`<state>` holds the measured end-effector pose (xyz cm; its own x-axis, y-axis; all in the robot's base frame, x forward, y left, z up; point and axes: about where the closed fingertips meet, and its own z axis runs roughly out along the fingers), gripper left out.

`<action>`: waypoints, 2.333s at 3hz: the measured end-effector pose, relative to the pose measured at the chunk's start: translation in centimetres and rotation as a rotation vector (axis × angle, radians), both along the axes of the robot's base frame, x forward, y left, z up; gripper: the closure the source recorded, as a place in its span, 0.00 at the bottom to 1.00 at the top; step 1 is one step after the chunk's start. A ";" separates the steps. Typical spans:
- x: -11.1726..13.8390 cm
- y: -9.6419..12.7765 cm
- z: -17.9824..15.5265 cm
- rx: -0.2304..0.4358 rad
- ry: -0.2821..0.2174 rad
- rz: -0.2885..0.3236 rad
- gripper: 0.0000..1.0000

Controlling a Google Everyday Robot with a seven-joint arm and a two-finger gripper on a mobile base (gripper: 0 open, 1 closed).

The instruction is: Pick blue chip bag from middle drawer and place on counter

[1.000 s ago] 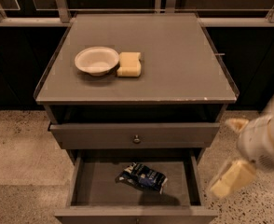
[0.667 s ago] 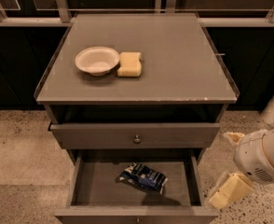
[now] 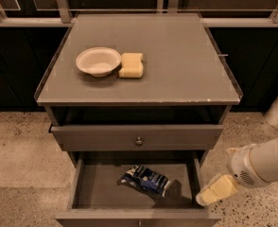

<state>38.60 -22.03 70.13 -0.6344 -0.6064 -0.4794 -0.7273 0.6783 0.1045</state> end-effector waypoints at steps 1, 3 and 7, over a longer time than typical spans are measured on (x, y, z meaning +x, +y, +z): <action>3.3 0.3 -5.7 0.052 0.000 -0.092 0.00; 3.7 0.7 -9.6 0.080 0.024 -0.142 0.00; 5.0 8.4 -18.4 0.173 0.001 -0.121 0.00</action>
Offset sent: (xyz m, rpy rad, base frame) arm 0.0291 0.0022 -0.0507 0.0451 -0.0001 -0.0832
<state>43.57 -13.64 51.77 -0.6978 -0.4346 -0.5694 -0.6418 0.7323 0.2277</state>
